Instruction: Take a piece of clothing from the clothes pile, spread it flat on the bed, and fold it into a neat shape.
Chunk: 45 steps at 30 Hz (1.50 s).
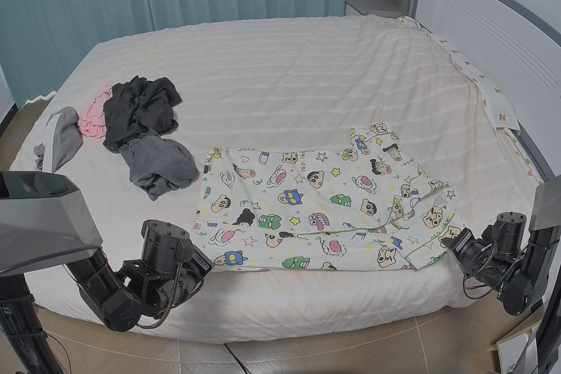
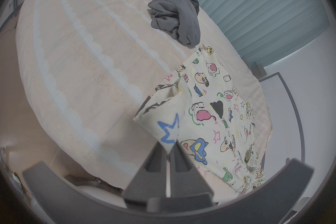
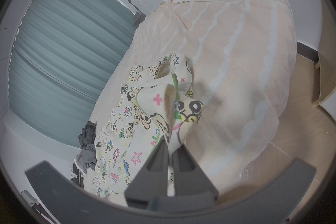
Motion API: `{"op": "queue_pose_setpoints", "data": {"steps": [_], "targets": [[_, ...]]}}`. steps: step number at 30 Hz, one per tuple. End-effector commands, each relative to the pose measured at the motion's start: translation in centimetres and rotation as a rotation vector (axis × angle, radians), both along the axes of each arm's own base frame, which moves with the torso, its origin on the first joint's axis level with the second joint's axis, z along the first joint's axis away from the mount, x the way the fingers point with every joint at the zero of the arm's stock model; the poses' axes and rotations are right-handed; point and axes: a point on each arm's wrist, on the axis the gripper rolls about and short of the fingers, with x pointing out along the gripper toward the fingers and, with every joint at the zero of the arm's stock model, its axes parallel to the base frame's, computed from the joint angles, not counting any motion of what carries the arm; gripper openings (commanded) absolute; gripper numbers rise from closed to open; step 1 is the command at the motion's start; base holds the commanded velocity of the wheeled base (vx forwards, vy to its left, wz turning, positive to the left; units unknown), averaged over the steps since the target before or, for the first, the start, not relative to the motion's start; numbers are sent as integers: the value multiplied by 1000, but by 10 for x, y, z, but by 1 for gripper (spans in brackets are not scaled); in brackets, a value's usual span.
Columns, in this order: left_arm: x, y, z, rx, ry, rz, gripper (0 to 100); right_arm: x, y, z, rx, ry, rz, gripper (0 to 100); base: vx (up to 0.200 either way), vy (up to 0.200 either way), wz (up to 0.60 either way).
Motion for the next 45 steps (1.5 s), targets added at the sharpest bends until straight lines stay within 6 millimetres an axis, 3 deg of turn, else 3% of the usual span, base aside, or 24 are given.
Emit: {"op": "queue_pose_setpoints", "data": {"steps": [1, 6, 7, 8, 9, 14, 16, 23, 32, 36, 45], "targets": [[2, -1, -1, -1, 0, -1, 0, 2, 0, -1, -1, -7, 1, 0, 0, 0, 0], [3, -2, -1, -3, 0, -7, 0, 3, 0, -3, 6, -4, 12, 0, 0, 0, 0], [3, -2, -1, -5, 0, -12, 0, 4, 0, -3, 8, -5, 16, 100, 0, 0, 0], [3, -2, 0, -7, -2, -12, 0, 3, 0, -2, 9, -6, 22, 100, 0, 0, 0], [3, -2, 0, -9, -3, -13, 100, 3, 0, -2, 9, -7, 25, 100, 0, 0, 0], [3, -1, 1, -8, -9, -16, 100, 0, 1, 1, 9, -11, 29, 100, 0, 0, 0], [-4, 3, 6, 22, -14, -42, 100, -11, -1, 6, 13, -3, 27, 100, 0, 0, 0], [-18, 8, 43, -62, -94, -107, 100, -29, -2, 25, 10, -51, 26, 100, 0, 0, 0], [-19, 8, 46, -41, -100, -130, 100, -35, -6, 30, -32, -64, 23, 100, 44, 0, 0], [-18, 8, 49, -15, -120, -151, 100, -37, -10, 48, -92, -162, 31, 100, 200, 0, 0], [-17, 7, 60, -24, -165, -152, 100, -39, 5, 49, -79, -176, 221, 100, 200, 0, 0]]}}
